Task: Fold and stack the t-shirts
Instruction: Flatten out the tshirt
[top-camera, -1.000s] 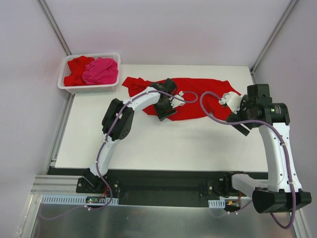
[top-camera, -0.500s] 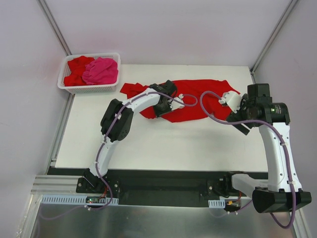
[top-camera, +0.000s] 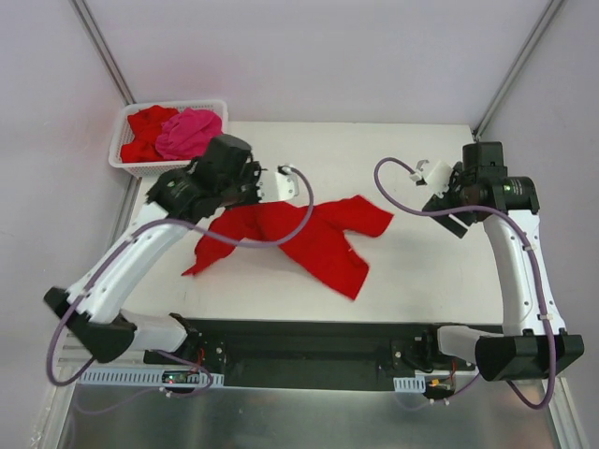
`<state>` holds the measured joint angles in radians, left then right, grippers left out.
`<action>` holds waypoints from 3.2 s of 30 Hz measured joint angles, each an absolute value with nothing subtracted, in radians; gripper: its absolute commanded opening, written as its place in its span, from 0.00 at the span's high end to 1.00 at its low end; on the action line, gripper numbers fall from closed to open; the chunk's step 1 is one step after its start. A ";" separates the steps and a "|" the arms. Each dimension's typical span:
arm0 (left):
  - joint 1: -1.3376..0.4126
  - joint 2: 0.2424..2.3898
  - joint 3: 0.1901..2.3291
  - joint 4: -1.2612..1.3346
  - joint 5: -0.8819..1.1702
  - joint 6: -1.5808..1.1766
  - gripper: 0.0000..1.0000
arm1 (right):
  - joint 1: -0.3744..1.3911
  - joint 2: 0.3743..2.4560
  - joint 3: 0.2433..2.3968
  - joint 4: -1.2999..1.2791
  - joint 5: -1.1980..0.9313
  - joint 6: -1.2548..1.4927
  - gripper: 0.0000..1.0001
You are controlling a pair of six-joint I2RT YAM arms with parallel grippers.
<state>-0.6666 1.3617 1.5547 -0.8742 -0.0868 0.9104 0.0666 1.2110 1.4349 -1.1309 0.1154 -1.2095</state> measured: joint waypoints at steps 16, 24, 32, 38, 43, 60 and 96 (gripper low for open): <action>-0.768 1.583 2.016 -0.695 -0.221 1.340 1.00 | 0.067 1.224 1.469 -1.105 0.116 -1.217 0.19; -1.030 1.893 2.189 -0.588 -0.065 1.206 0.01 | 0.049 1.201 1.462 -1.091 0.186 -1.217 0.18; -1.035 1.857 2.009 -0.571 -0.035 1.063 0.01 | 0.044 1.174 1.456 -1.053 0.246 -1.216 0.11; -0.830 1.649 1.733 -0.557 -0.112 1.031 0.01 | 0.050 1.174 1.456 -1.054 0.202 -1.212 0.16; -0.729 1.537 1.529 -0.566 -0.125 0.944 0.01 | 0.050 1.182 1.462 -1.083 0.117 -1.184 0.28; -0.667 1.806 1.708 -0.675 0.135 0.496 0.01 | -0.017 1.559 1.563 -1.171 -0.331 -0.768 0.43; -0.607 1.655 1.762 -0.813 0.018 0.587 0.01 | -0.009 2.129 1.733 -0.950 -0.199 -0.730 0.93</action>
